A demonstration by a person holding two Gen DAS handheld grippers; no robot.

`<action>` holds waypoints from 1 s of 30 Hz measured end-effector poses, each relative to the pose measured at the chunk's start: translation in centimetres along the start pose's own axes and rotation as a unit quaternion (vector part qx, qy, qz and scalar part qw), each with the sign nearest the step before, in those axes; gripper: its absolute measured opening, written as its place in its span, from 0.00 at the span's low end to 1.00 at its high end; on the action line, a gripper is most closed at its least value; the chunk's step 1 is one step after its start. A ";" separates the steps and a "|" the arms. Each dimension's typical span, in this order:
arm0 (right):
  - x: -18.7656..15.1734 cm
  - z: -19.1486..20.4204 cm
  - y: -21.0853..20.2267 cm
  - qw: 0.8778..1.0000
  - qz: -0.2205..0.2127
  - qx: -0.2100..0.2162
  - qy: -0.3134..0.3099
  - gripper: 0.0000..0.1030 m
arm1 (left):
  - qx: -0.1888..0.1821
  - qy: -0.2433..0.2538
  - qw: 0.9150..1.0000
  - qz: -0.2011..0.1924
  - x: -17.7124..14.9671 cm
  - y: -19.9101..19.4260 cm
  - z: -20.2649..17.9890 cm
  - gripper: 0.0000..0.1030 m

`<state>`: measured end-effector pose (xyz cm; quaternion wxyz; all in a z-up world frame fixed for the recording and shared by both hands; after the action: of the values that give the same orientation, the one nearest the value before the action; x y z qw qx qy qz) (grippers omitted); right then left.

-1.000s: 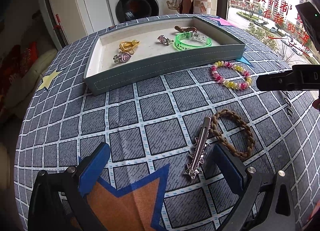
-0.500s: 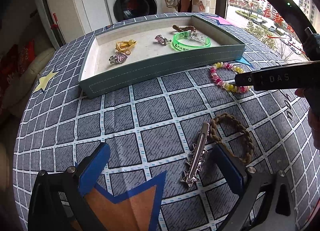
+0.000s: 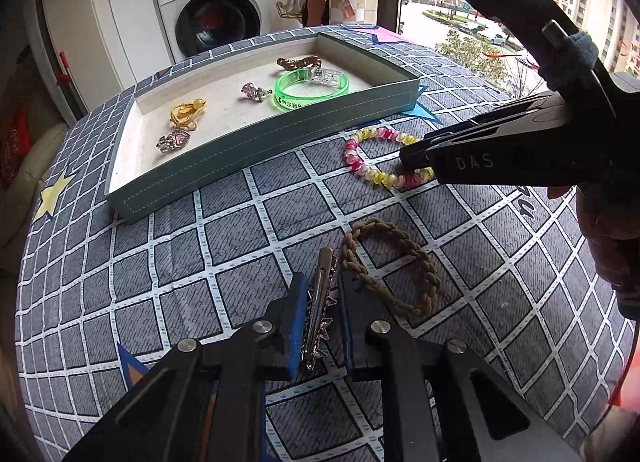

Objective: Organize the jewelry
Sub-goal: 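Grasp the silver hair clip with the left tool while the right tool grasps the pink-yellow beaded bracelet, then lift the hair clip with the left tool while the right tool lifts the beaded bracelet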

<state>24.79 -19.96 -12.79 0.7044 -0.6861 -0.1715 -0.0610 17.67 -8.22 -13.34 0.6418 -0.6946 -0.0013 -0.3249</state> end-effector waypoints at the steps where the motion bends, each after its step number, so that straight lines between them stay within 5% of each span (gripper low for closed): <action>1: -0.1 0.2 -0.1 1.000 0.001 -0.001 -0.003 0.18 | 0.001 0.001 1.000 -0.001 -0.1 0.0 -0.1 0.27; 2: -0.2 0.3 -0.1 1.000 0.001 -0.003 -0.005 0.10 | -0.001 -0.001 1.000 -0.001 -0.1 -0.1 -0.1 0.27; 15: -2.5 -1.9 -3.2 0.998 -0.037 0.047 0.036 0.10 | -0.027 -0.071 0.997 -0.034 -1.1 -2.8 3.2 0.27; 20: -2.8 -2.7 -4.4 0.996 -0.046 0.067 0.048 0.10 | -0.035 -0.085 0.995 -0.049 -0.7 -3.9 4.3 0.19; 30: -2.9 -2.6 -5.6 0.994 -0.055 0.086 0.048 0.10 | -0.003 -0.099 0.994 -0.047 -1.4 -4.0 5.1 0.20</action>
<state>20.65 -23.23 -8.44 0.7638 -0.6086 -0.1798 -0.1174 17.22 -2.39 -10.22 0.6206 -0.7245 -0.0965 -0.2841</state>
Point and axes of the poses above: each gripper's, at about its wrist camera, not at the fingertips, and y roughly the way its jaws point, z to its left, x to its top, the point moved 5 cm from there along y, roughly the way its jaws point, and after that the axes turned 7 degrees about z, right-handed, at the moved point
